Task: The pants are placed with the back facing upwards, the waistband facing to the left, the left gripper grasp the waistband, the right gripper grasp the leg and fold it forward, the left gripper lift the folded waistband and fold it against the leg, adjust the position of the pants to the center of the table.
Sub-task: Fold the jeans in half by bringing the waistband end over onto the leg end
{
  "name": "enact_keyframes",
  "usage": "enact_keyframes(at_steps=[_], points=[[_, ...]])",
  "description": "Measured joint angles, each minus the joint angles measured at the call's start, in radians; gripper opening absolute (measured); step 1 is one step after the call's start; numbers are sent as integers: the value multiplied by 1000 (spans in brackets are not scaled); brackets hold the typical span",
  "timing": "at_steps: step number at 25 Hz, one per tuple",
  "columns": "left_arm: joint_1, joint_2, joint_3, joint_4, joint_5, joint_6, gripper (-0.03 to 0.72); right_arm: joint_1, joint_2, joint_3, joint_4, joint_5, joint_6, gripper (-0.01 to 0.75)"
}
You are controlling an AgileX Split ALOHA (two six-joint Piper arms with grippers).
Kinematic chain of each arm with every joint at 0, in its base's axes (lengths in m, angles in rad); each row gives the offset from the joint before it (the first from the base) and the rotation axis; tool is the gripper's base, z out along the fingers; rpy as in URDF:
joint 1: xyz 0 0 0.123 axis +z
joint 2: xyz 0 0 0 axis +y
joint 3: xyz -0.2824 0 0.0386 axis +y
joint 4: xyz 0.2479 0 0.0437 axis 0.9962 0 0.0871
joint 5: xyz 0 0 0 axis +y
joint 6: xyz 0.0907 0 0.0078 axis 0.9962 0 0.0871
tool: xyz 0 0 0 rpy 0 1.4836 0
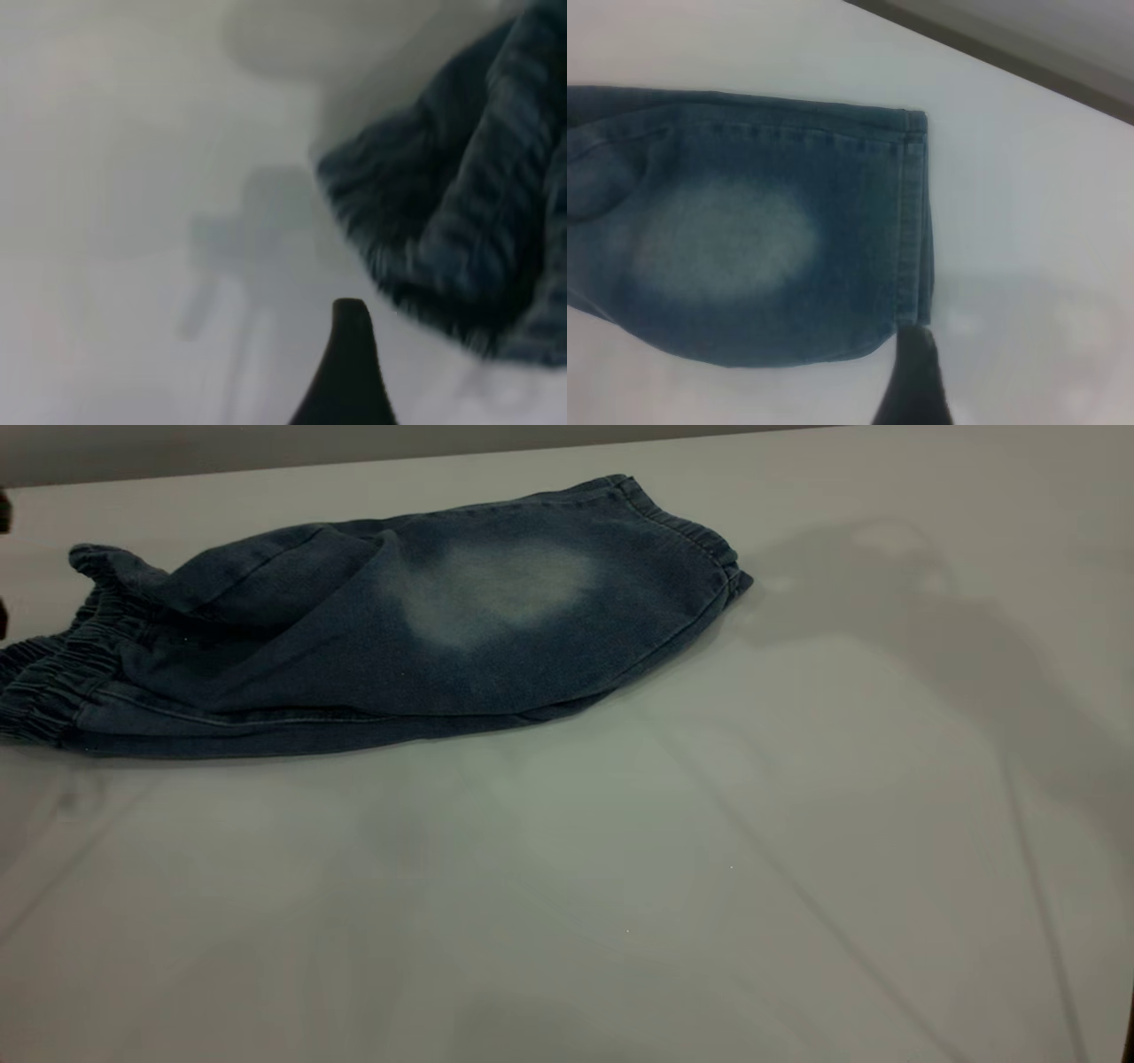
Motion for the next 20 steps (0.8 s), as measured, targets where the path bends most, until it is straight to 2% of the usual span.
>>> enact_keyframes(at_steps=[9, 20], points=[[3, 104, -115, -59, 11, 85, 549, 0, 0, 0, 2, 0, 0, 489], [10, 204, -167, -121, 6, 135, 549, 0, 0, 0, 4, 0, 0, 489]])
